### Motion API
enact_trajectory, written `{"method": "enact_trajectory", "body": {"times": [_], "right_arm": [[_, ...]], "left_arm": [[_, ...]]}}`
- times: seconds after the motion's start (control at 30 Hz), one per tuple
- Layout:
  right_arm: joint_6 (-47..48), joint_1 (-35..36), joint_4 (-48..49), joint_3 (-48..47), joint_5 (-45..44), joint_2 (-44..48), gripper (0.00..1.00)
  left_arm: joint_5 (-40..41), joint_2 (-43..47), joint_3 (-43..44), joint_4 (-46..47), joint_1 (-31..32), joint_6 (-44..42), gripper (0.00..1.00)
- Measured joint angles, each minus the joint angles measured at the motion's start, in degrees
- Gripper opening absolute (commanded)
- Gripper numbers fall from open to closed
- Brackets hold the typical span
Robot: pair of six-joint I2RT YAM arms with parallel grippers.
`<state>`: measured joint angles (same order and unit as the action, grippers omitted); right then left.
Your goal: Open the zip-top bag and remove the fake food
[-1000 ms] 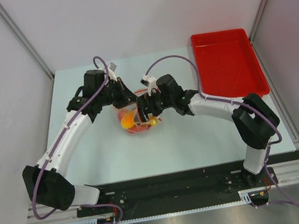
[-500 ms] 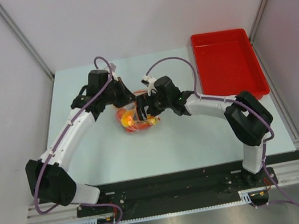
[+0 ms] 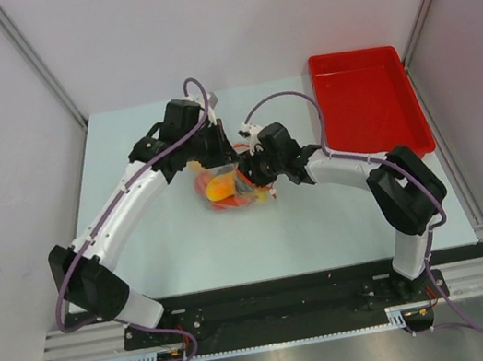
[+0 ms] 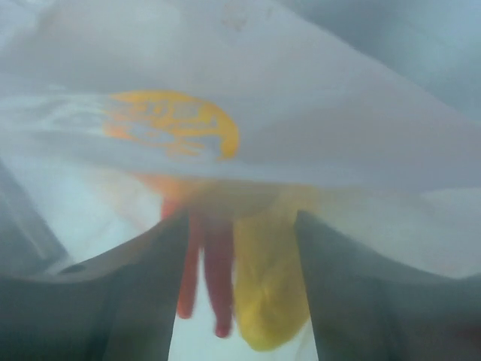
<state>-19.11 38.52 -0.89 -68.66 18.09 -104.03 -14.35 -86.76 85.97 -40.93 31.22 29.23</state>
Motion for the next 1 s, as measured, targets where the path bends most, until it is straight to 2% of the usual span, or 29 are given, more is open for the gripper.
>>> {"method": "enact_trajectory", "body": {"times": [0.07,0.1,0.17,0.33,0.37,0.4,0.47,0.5,0.63,0.77,0.93,1.0], "right_arm": [[2.1,0.0,-1.8,1.4,-1.0,1.1,0.64],[3.0,0.0,-2.7,2.1,-1.3,1.7,0.7],[4.0,0.0,-3.8,3.0,-1.9,2.1,0.75],[6.0,0.8,-4.6,4.9,-4.0,2.1,0.73],[6.1,1.0,-4.4,5.4,-4.4,2.2,0.72],[6.2,1.2,-4.3,6.0,-4.8,2.2,0.64],[6.4,1.5,-4.2,7.0,-5.2,2.3,0.56],[6.4,1.6,-4.2,7.6,-5.2,2.3,0.48],[6.1,2.0,-4.7,8.8,-5.2,2.3,0.35],[5.9,2.5,-6.0,8.3,-5.6,2.5,0.26],[4.3,3.1,-10.6,5.8,-5.7,4.3,0.21],[3.4,3.3,-12.4,4.5,-5.6,5.7,0.16]], "left_arm": [[-0.5,-1.2,0.4,-0.3,0.1,-0.8,0.0],[-0.8,-1.7,0.4,-0.3,0.1,-1.0,0.0],[-1.4,-2.5,0.4,-0.3,0.1,-1.2,0.0],[-3.1,-3.3,-0.4,0.0,0.2,-0.8,0.0],[-3.2,-3.3,-0.8,0.1,0.2,-0.8,0.0],[-3.5,-3.3,-1.3,0.5,0.2,-0.7,0.0],[-3.9,-3.3,-2.4,1.4,0.2,-0.5,0.0],[-3.9,-3.3,-3.1,1.9,0.2,-0.3,0.0],[-4.0,-3.1,-6.0,3.8,0.2,0.2,0.0],[-4.0,-1.6,-9.9,6.0,0.1,0.5,0.0],[-4.1,0.5,-14.7,8.4,0.1,1.0,0.0],[-4.1,1.0,-16.3,9.4,0.1,1.3,0.0]]}}
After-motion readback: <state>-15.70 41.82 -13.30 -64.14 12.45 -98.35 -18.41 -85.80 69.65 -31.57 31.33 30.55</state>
